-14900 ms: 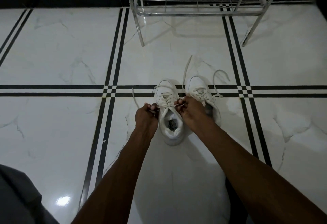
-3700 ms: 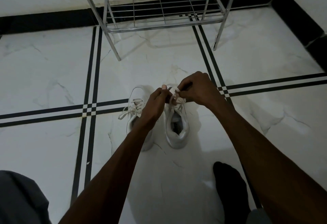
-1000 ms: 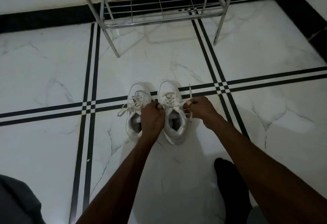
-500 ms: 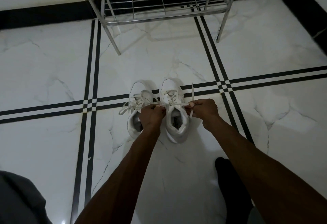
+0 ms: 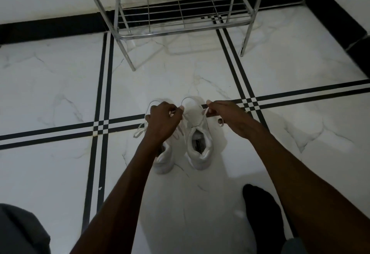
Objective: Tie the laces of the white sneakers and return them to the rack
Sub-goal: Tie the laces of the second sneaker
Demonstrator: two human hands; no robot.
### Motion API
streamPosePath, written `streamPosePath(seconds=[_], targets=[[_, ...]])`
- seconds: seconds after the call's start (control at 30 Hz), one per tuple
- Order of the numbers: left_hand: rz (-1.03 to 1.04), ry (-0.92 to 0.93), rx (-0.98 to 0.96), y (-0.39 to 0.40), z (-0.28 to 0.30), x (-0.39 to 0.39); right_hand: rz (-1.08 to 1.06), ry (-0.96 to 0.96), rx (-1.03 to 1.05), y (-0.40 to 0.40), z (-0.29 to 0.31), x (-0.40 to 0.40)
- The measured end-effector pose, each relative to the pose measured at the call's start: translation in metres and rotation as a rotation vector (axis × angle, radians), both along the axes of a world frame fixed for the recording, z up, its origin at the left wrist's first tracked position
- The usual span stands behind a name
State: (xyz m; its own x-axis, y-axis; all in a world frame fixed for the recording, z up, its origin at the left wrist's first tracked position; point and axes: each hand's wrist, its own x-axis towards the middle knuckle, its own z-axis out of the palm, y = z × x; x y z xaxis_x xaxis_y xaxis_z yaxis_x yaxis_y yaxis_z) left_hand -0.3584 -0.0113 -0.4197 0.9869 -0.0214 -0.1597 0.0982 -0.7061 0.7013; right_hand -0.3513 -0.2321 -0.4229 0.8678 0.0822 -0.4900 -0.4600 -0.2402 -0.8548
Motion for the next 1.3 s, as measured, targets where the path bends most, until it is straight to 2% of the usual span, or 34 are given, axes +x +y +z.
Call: streamPosePath(seconds=[0.07,0.17,0.23,0.43,0.73,1.03,1.17,1.3], targets=[[0.020,0.010,-0.130,-0.002,0.001,-0.003,-0.022,-0.002,0.096,0.006,0.005,0.003],[0.094,0.102,-0.464,-0.007,-0.005,-0.003,-0.093,0.022,0.294,0.011,0.005,0.008],[0.137,0.141,-0.621,-0.010,-0.009,-0.003,-0.116,0.000,0.358,0.014,0.003,0.009],[0.233,0.132,-0.813,-0.025,-0.015,-0.007,-0.013,-0.095,0.239,0.020,-0.004,0.003],[0.033,0.020,-0.587,-0.018,-0.028,-0.007,0.031,-0.089,0.137,0.020,-0.010,0.003],[-0.090,-0.029,-0.416,-0.018,-0.030,-0.005,-0.189,-0.044,0.107,0.026,-0.014,0.007],[-0.138,-0.046,-0.351,-0.018,-0.028,-0.004,-0.131,-0.092,0.084,0.029,-0.016,0.007],[-0.185,-0.093,-0.307,-0.019,-0.028,-0.004,0.015,-0.143,0.073,0.030,-0.013,0.007]])
